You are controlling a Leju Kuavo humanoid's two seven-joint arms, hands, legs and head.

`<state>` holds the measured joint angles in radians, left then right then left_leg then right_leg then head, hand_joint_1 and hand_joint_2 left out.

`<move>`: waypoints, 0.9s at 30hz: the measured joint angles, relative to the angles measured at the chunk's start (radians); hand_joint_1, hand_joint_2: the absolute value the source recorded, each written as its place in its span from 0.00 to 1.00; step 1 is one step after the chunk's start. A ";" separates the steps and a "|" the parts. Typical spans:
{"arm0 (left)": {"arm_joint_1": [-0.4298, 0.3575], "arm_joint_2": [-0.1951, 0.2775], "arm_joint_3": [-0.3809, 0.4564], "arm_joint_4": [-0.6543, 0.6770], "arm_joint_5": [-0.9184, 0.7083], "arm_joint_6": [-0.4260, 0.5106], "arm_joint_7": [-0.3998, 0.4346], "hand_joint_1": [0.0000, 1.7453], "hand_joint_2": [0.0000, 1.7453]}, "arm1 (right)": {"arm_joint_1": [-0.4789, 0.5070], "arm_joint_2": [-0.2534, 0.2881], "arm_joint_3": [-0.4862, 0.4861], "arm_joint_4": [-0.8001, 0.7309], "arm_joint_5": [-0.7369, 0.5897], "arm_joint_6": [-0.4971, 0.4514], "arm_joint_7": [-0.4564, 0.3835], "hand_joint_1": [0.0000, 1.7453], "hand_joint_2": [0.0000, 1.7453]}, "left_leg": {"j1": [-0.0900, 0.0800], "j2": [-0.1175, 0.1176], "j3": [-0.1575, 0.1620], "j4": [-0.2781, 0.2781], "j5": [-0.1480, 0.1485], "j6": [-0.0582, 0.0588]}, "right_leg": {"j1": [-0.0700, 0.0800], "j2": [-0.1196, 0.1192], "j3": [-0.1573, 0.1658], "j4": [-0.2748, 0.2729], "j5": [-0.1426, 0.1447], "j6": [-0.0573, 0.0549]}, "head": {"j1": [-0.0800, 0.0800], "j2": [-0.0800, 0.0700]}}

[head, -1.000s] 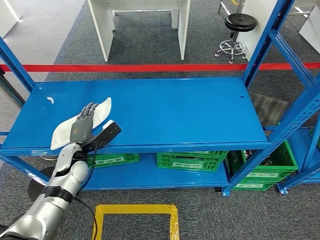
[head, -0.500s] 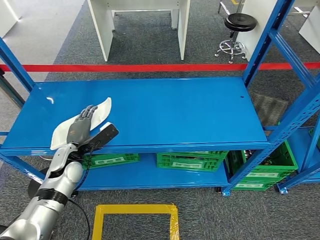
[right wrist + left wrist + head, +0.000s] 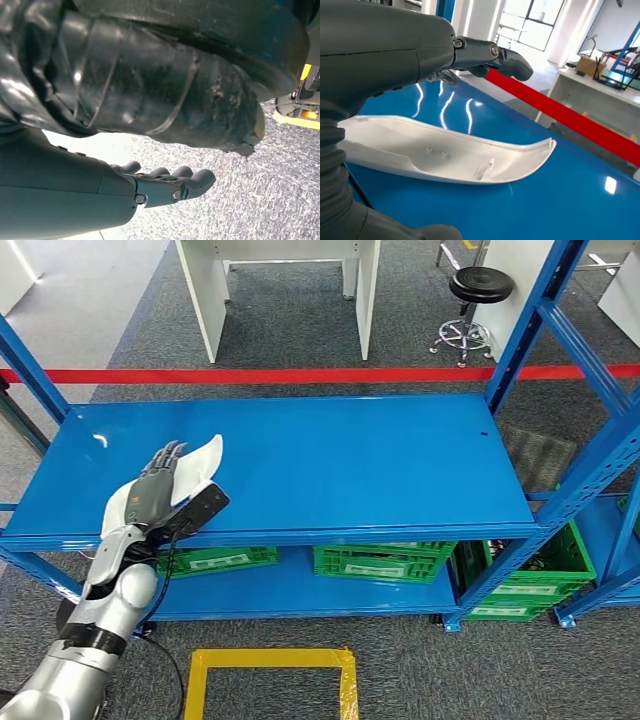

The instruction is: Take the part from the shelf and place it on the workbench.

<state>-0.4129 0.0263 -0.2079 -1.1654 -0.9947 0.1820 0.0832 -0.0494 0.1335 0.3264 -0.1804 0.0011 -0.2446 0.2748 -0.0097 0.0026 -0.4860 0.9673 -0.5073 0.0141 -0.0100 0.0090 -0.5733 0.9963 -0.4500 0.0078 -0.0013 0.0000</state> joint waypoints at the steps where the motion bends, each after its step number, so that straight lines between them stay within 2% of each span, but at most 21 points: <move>1: 0.003 0.003 0.000 -0.009 0.002 0.000 0.000 0.00 1.00 | 0.000 0.000 -0.002 0.000 0.000 0.000 0.000 0.00 0.00 | 0.000 0.000 0.000 0.000 0.000 0.000 | 0.000 0.000 0.000 0.000 0.000 0.000 | 0.000 0.000; 18: 0.022 0.023 0.000 -0.064 -0.003 0.000 0.001 0.00 1.00 | 0.000 0.000 -0.014 0.000 -0.001 -0.001 0.000 0.00 0.00 | 0.000 0.000 0.000 0.000 0.000 0.000 | 0.000 0.000 0.000 0.000 0.000 0.000 | 0.000 0.000; 27: 0.031 0.035 -0.004 -0.086 -0.108 -0.011 0.064 0.00 1.00 | 0.000 0.000 -0.014 0.000 0.012 0.001 0.008 0.00 0.00 | 0.000 0.000 0.000 0.000 0.000 0.000 | 0.000 0.000 0.000 0.000 0.000 0.000 | 0.000 0.000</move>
<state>-0.3822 0.0617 -0.2115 -1.2511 -1.1027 0.1705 0.1467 -0.0493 0.1335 0.3124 -0.1801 0.0136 -0.2434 0.2832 -0.0098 0.0026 -0.4859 0.9674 -0.5071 0.0141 -0.0100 0.0091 -0.5734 0.9963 -0.4498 0.0078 -0.0012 0.0000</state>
